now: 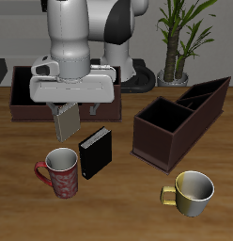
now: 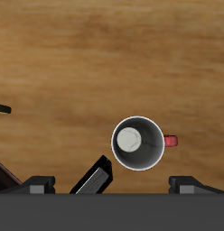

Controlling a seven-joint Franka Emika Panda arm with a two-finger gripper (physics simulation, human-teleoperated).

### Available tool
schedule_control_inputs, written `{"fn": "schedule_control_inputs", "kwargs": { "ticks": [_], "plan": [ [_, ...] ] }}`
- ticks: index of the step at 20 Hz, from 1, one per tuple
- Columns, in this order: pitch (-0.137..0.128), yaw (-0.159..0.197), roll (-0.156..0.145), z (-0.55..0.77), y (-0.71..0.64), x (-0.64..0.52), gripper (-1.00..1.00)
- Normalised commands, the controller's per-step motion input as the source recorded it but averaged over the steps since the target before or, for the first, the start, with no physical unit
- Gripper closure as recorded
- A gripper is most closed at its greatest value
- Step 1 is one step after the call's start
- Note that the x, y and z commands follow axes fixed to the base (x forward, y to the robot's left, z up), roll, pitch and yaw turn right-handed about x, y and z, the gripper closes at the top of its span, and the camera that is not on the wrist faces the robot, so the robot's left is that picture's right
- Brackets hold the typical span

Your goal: Place the red mug into the left desk caddy's right compartment

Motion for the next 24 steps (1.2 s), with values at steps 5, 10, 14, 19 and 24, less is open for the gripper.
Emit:
{"fn": "schedule_control_inputs", "kwargs": {
  "ticks": [5, 10, 14, 19, 24],
  "plan": [
    [0.002, -0.024, -0.006, -0.20, 0.00, 0.13, -1.00],
    [-0.013, -0.023, 0.001, -0.28, 0.02, 0.09, -1.00],
    [0.006, -0.011, -0.009, -0.31, -0.01, 0.07, -1.00],
    [0.010, -0.004, -0.006, -0.22, 0.01, 0.05, -1.00],
    [0.062, 0.008, 0.005, -0.54, 0.14, 0.06, -1.00]
  ]
}}
